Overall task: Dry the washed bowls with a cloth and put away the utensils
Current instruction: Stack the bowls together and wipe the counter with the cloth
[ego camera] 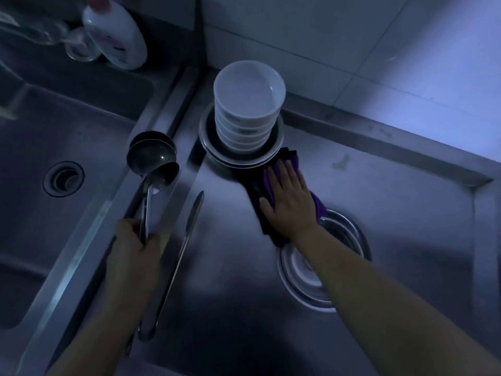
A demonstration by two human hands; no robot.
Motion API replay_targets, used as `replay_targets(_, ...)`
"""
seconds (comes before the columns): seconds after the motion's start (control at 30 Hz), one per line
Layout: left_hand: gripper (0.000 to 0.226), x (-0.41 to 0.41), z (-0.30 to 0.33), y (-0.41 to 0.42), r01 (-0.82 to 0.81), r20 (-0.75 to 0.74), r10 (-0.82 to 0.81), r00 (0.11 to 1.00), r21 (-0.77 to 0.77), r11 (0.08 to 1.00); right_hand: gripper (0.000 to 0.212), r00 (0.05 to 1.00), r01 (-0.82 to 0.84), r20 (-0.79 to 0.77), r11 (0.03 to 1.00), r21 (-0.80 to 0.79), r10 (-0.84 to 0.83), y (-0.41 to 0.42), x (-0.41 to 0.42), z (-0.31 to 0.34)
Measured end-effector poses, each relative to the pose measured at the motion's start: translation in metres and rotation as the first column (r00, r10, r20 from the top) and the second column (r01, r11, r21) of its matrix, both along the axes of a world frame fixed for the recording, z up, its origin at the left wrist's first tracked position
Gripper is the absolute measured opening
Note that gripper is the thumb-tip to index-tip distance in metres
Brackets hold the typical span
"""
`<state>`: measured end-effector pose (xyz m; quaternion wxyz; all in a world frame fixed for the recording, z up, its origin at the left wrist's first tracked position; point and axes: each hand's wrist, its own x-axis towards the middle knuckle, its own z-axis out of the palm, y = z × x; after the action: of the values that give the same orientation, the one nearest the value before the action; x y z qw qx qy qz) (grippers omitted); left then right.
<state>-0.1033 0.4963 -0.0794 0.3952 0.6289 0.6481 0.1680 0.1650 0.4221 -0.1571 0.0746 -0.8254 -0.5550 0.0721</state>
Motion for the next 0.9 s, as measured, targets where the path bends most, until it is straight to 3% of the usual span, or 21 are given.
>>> replay_targets(0.27, 0.022, 0.027, -0.008, -0.016, 0.031, 0.048, -0.032, 0.998, 0.018, 0.999, 0.07, 0.976, 0.202, 0.094, 0.978, -0.051, -0.197, -0.002, 0.087, -0.005)
replay_targets(0.37, 0.014, 0.033, -0.015, -0.027, 0.065, 0.025, -0.065, 0.998, -0.014, 0.998, 0.069, 0.957, 0.274, 0.111, 0.96, -0.058, -0.267, -0.022, 0.109, -0.004)
replay_targets(0.5, 0.02, 0.042, -0.021, -0.042, 0.079, 0.005, -0.079, 0.997, -0.006, 0.997, 0.067, 0.912, 0.405, 0.102, 0.913, -0.056, -0.398, -0.063, 0.129, -0.001)
replay_targets(0.63, 0.024, 0.046, -0.021, -0.053, 0.127, 0.008, -0.127, 0.992, -0.007, 0.992, 0.066, 0.842, 0.538, 0.084, 0.84, -0.063, -0.533, -0.112, 0.132, 0.002)
replay_targets(0.9, 0.01, 0.04, -0.023, -0.071, 0.328, -0.004, -0.329, 0.944, -0.058, 0.943, 0.064, 0.725, 0.689, 0.072, 0.72, -0.081, -0.685, -0.2, 0.087, 0.008)
